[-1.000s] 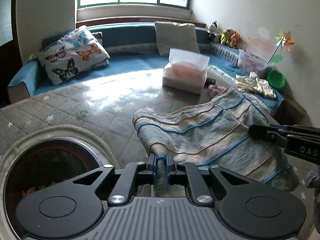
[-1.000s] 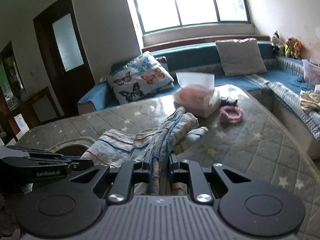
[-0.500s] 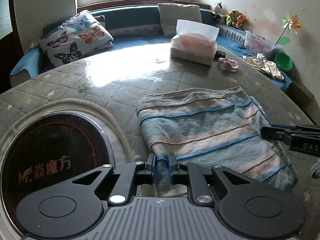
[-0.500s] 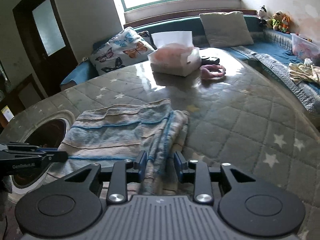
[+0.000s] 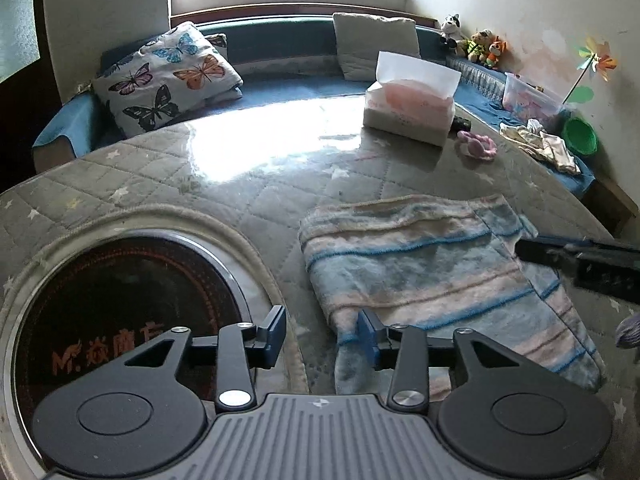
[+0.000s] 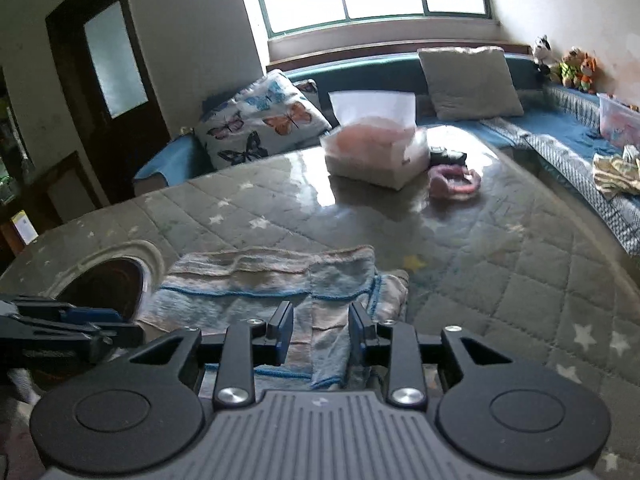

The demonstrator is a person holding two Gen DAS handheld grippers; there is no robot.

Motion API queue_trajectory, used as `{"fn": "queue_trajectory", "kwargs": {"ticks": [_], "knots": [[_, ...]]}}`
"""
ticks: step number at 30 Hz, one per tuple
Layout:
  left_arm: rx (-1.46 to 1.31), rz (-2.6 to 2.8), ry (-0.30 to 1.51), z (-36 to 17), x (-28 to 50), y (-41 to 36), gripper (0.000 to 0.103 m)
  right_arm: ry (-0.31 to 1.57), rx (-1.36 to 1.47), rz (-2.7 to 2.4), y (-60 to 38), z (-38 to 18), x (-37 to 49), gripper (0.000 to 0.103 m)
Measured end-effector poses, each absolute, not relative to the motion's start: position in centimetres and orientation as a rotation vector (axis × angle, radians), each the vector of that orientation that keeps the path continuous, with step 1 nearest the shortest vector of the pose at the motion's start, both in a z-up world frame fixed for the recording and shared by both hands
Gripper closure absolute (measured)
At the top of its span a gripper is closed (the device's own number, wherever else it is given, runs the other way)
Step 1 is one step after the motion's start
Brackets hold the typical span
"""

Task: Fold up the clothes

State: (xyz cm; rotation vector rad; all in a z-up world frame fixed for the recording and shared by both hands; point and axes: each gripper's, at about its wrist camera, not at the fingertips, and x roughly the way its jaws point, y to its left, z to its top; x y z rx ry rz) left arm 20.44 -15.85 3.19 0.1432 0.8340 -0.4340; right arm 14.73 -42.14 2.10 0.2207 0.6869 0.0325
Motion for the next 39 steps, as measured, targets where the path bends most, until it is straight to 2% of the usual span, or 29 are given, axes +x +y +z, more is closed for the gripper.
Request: {"fn": "queue_trajectory", "kwargs": {"ticks": [6,11,13,17,28,39], "knots": [[0.145,-0.428,0.827,2.9,22.6,-16.2,0.058,0.708,0.223,0.022,-42.6,1.1,15.4,0.074],[0.167,-0.419,0.834,1.6,23.9,-16.4,0.054,0.714,0.206,0.03,-42.5,0.9,15.6,0.074],[0.162,-0.415,0.832,1.4,24.2,-16.1,0.048,0.715,0.207,0.033,-42.6,0.8,15.6,0.074],[0.153,-0.416,0.831,1.7,24.2,-15.8,0.048,0.71,0.205,0.042,-42.5,1.0,15.4,0.073],[0.189,-0.45,0.805,2.4,20.6,-15.5,0.036,0.687,0.128,0.136,-40.0,2.6,11.3,0.071],[0.216,-0.477,0.805,2.1,15.3,-14.1,0.031,0.71,0.126,0.144,-39.3,1.7,4.3,0.07]]}}
